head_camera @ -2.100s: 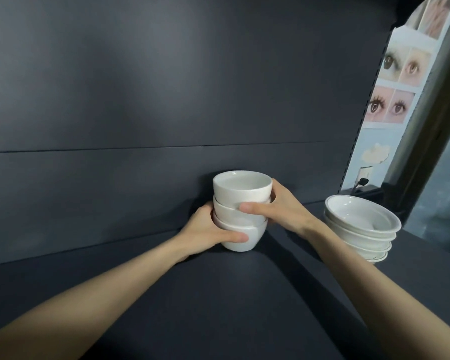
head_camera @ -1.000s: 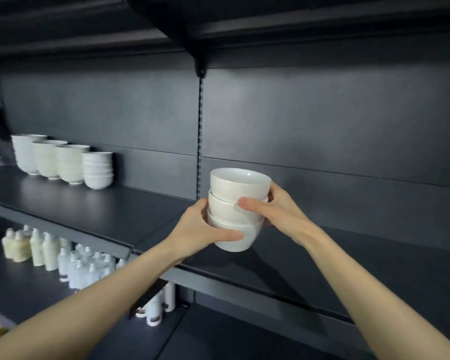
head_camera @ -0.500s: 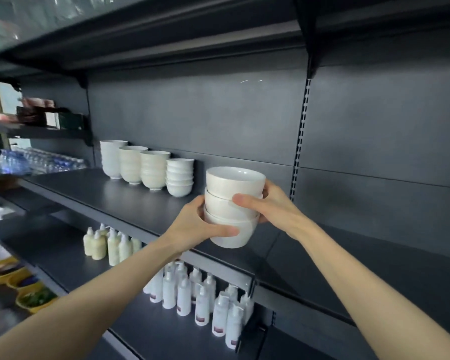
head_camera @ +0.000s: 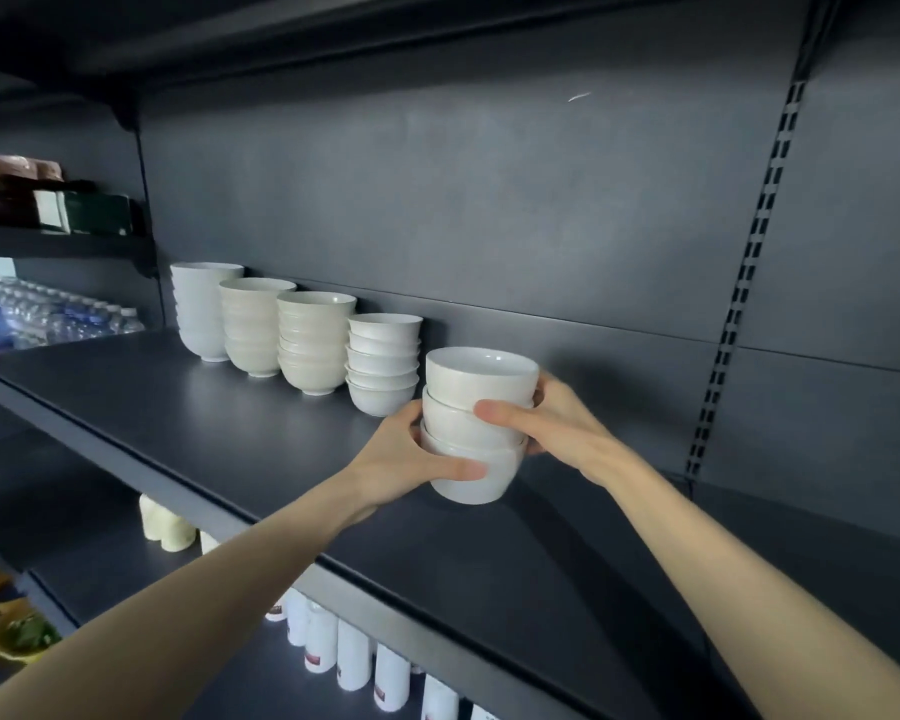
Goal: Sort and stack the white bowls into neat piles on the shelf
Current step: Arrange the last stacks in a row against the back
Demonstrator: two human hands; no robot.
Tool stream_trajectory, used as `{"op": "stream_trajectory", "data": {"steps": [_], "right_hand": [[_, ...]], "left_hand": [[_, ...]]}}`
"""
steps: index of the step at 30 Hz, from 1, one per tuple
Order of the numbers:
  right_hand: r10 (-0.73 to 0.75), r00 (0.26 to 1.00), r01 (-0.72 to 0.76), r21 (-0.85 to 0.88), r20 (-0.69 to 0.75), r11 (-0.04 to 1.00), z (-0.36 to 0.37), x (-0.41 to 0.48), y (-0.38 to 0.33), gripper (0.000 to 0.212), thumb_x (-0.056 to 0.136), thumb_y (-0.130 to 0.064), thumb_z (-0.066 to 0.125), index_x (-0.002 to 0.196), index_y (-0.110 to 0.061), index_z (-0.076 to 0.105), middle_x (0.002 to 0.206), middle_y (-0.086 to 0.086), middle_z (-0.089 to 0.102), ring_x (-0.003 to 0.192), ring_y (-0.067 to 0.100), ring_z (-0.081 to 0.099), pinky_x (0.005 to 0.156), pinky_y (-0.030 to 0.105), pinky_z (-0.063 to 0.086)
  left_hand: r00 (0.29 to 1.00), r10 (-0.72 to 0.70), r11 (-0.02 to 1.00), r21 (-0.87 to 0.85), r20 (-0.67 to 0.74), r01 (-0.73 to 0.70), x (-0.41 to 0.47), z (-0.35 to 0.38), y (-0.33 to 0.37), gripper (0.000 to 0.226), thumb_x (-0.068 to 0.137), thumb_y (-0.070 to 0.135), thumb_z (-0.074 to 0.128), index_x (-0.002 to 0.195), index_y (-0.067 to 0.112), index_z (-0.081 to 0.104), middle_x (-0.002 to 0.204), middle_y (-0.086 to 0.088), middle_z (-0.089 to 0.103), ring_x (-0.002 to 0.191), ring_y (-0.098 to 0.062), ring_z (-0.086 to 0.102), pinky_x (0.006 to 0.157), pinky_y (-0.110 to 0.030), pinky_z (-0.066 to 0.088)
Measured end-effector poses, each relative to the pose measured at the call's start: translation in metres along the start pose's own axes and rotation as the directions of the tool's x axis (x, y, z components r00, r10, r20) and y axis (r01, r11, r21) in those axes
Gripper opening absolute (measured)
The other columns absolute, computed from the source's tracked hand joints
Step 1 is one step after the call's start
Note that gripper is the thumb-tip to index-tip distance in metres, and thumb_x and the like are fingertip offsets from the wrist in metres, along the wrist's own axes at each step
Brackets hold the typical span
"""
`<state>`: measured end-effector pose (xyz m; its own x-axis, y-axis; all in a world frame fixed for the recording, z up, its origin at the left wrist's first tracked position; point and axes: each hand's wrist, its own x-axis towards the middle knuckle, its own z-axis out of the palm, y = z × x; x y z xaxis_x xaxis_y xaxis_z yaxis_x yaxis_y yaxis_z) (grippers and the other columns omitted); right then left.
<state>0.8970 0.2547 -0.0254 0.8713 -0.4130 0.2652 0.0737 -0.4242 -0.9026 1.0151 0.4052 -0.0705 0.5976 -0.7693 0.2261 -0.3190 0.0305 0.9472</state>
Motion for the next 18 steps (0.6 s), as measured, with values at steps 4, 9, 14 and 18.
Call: {"op": "stream_trajectory", "data": {"steps": [4, 9, 14, 18], "right_hand": [[0.026, 0.999, -0.026, 0.015, -0.028, 1.0, 0.008, 0.039, 0.014, 0.053, 0.074, -0.026, 0.08, 0.12, -0.027, 0.055, 0.111, -0.009, 0.068, 0.096, 0.009, 0.068, 0.072, 0.037, 0.06], [0.053, 0.994, -0.053, 0.006, -0.091, 0.999, 0.022, 0.076, 0.031, 0.053, 0.074, -0.023, 0.081, 0.12, -0.028, 0.054, 0.11, -0.011, 0.068, 0.095, 0.006, 0.068, 0.07, 0.034, 0.06], [0.083, 0.982, -0.086, -0.009, -0.172, 0.996, 0.036, 0.099, 0.041, 0.041, 0.076, -0.018, 0.079, 0.101, -0.041, 0.056, 0.096, -0.021, 0.069, 0.082, -0.007, 0.067, 0.059, 0.022, 0.056], [0.1, 0.957, -0.108, -0.016, -0.272, 0.994, 0.05, 0.113, 0.048, 0.052, 0.073, -0.017, 0.082, 0.114, -0.032, 0.055, 0.106, -0.016, 0.068, 0.095, 0.001, 0.066, 0.065, 0.02, 0.055]], "left_hand": [[0.998, -0.019, 1.0, 0.0, 0.064, 0.019, 0.042, -0.02, -0.021, 0.082, 0.052, 0.024, 0.09, 0.125, 0.026, 0.052, 0.113, 0.01, 0.069, 0.104, -0.004, 0.065, 0.086, -0.026, 0.054], [0.988, -0.012, 1.0, 0.01, 0.152, 0.011, 0.087, -0.041, -0.045, 0.079, 0.054, 0.024, 0.089, 0.124, 0.027, 0.053, 0.113, 0.01, 0.07, 0.103, -0.004, 0.065, 0.081, -0.022, 0.055], [0.968, 0.001, 1.0, 0.008, 0.251, -0.003, 0.127, -0.058, -0.07, 0.085, 0.046, 0.033, 0.089, 0.123, 0.027, 0.052, 0.112, 0.01, 0.07, 0.104, -0.006, 0.065, 0.083, -0.026, 0.055], [0.95, 0.016, 1.0, -0.004, 0.313, -0.016, 0.149, -0.069, -0.083, 0.088, 0.045, 0.033, 0.088, 0.124, 0.027, 0.05, 0.112, 0.012, 0.068, 0.102, -0.002, 0.065, 0.081, -0.024, 0.055]]}}
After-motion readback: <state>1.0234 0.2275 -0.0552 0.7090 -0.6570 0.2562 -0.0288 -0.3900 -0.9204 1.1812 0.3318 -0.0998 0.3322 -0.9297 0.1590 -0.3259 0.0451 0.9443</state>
